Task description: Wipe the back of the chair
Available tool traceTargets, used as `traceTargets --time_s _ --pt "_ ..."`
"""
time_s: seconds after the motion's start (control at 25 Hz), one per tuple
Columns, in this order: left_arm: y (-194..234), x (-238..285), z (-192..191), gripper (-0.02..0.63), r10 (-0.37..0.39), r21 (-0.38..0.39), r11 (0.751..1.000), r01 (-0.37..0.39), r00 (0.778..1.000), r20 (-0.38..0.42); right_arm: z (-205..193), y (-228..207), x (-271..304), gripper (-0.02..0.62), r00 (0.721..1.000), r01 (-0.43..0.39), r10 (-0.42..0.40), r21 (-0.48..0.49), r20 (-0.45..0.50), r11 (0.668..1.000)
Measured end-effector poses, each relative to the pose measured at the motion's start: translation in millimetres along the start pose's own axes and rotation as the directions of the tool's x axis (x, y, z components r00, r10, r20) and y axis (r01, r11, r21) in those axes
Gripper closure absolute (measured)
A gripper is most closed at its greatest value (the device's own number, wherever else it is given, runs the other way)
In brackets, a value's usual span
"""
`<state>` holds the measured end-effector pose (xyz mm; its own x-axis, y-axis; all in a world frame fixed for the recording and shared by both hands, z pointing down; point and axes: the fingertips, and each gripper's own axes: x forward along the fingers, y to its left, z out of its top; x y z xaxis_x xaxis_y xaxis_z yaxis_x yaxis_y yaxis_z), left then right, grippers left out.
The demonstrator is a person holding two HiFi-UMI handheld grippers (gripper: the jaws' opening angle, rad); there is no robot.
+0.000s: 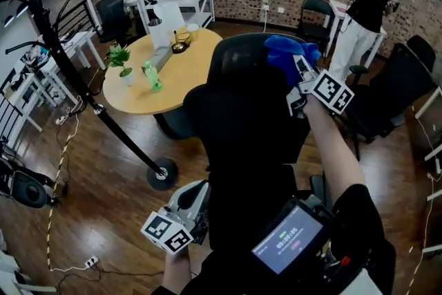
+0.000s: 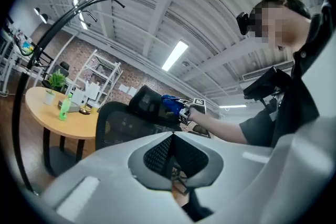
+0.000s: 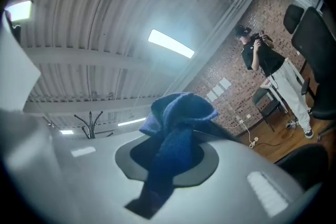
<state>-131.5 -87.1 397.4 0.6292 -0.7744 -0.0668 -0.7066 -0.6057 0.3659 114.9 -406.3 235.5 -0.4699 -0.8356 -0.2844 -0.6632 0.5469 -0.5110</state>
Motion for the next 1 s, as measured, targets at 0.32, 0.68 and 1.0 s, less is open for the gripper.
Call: traceTargets --time_s 0.32,0.68,1.0 --pt "-22.3 46.0 -15.1 0.6 -0.159 -0.018 0.987 0.158 0.987 -0.039 42.3 -43.8 -66.9 0.54 0.99 0.135 -0.13 -0.101 0.054 0.986" --pt "-35.3 69.0 -23.1 0.6 -0.258 -0.038 0.966 0.256 0.964 -0.06 99.1 -57.3 -141.0 0.54 0.943 0.318 -0.27 -0.285 0.196 0.904" --pt "-32.2 51.7 -21.7 0.6 -0.227 -0.046 0.973 0.225 0.972 -0.06 38.1 -27.1 -108.9 0.54 0.976 0.219 -0.204 -0.378 0.078 0.9"
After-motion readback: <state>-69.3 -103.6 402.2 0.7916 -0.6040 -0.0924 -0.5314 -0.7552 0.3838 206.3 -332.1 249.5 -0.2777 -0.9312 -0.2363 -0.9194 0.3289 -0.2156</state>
